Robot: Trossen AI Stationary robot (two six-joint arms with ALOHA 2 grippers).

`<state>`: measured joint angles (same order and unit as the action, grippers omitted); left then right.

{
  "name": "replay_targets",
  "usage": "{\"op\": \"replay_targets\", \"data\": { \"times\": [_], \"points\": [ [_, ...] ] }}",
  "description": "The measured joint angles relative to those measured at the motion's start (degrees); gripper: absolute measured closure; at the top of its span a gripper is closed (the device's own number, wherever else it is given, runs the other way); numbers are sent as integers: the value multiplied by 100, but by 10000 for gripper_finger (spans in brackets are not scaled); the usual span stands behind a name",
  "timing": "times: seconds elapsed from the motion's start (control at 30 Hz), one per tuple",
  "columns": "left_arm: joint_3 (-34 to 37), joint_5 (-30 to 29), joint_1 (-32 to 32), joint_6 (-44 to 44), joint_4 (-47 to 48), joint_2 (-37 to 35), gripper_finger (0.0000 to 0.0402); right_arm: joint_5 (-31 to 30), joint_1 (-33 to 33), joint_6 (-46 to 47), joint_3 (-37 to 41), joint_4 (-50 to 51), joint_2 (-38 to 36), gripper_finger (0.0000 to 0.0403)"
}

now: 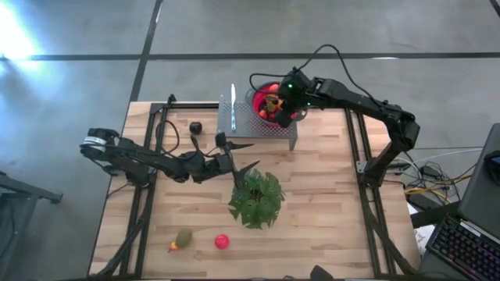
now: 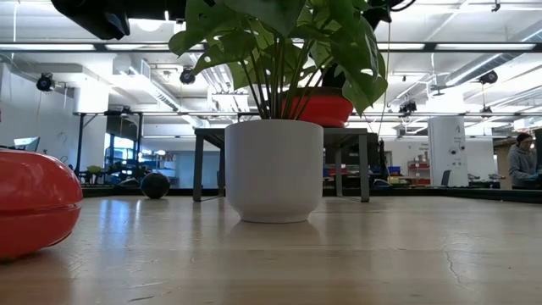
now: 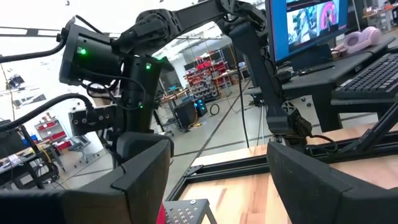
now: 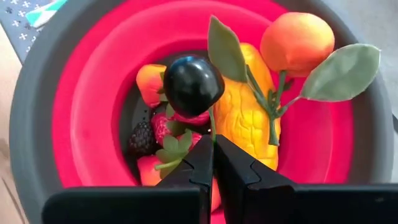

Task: Pick & Place Fruit
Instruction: Put the black cherry into the red strainer bowl on the shelf, then put the plum into the red strainer bowl on the shelf

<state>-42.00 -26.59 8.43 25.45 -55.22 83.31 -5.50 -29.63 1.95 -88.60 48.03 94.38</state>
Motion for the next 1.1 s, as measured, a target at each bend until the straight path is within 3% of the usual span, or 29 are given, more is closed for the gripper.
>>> {"op": "replay_targets", "data": {
  "times": [0.47,0.83,0.97,1.1],
  "points": [
    [0,0,0,0,0,0,129,-55,-22,-55,0,17,29,387],
    [0,-16,5,51,156,0,129,-63,-17,-133,-164,212,-135,293],
    [-131,-674,96,170,995,-138,129,-65,18,-148,-508,573,-348,262],
    [-458,-1225,128,-322,3100,-604,131,-63,67,-66,-810,941,-605,240]
  ]
}}
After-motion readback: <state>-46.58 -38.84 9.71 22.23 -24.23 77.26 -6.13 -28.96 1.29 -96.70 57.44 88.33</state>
